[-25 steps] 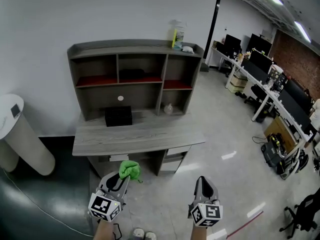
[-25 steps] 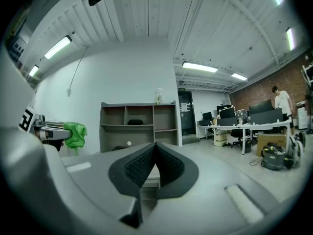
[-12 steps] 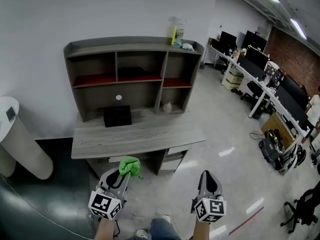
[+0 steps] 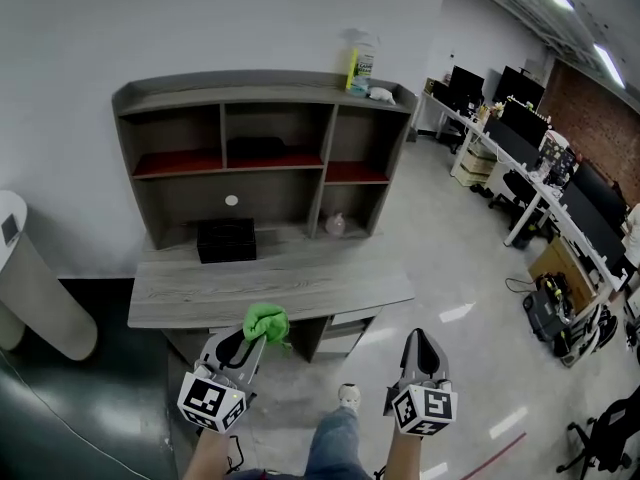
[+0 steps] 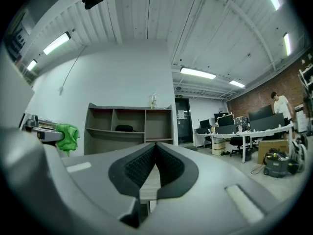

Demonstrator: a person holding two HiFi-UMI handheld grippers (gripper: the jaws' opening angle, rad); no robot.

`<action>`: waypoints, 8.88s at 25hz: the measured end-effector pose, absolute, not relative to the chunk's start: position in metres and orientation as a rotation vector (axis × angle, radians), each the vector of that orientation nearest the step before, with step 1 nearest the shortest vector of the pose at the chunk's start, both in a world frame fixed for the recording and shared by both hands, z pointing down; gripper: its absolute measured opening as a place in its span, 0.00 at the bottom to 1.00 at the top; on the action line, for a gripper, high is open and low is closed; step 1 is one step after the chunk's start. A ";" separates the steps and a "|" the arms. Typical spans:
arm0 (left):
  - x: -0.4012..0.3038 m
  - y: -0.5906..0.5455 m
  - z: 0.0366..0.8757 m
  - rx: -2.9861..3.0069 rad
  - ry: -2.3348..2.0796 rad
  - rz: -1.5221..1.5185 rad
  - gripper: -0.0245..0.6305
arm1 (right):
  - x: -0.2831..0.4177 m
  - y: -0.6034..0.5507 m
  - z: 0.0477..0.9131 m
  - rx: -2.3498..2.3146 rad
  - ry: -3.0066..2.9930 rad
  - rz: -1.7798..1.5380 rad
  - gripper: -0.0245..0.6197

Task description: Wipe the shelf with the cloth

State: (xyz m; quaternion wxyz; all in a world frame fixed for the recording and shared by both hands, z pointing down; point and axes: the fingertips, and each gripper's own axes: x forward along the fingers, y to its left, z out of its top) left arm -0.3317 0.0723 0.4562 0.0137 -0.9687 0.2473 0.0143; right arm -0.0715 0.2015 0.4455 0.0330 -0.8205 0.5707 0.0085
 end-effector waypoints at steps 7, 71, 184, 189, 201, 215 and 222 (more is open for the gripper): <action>-0.228 -0.021 0.476 -2.972 0.976 0.061 0.17 | 0.050 0.079 0.462 -2.422 1.846 0.024 0.05; 0.150 -0.353 0.474 -2.826 1.495 -0.298 0.17 | 0.230 -0.252 0.412 -1.913 2.536 0.018 0.05; 0.114 -0.355 0.312 -2.114 1.244 -0.691 0.17 | 0.194 -0.273 0.441 -1.819 2.592 -0.139 0.05; 0.099 -0.359 0.317 -1.894 1.222 -0.881 0.17 | 0.189 -0.273 0.442 -1.810 2.601 -0.146 0.05; 0.086 -0.369 0.346 -1.819 1.146 -1.073 0.17 | 0.186 -0.273 0.446 -1.818 2.604 -0.159 0.05; 0.084 -0.366 0.433 -1.935 1.072 -1.201 0.17 | 0.190 -0.272 0.459 -1.854 2.611 -0.187 0.05; 0.084 -0.363 0.475 -2.031 1.064 -1.255 0.17 | 0.198 -0.268 0.464 -1.879 2.605 -0.197 0.05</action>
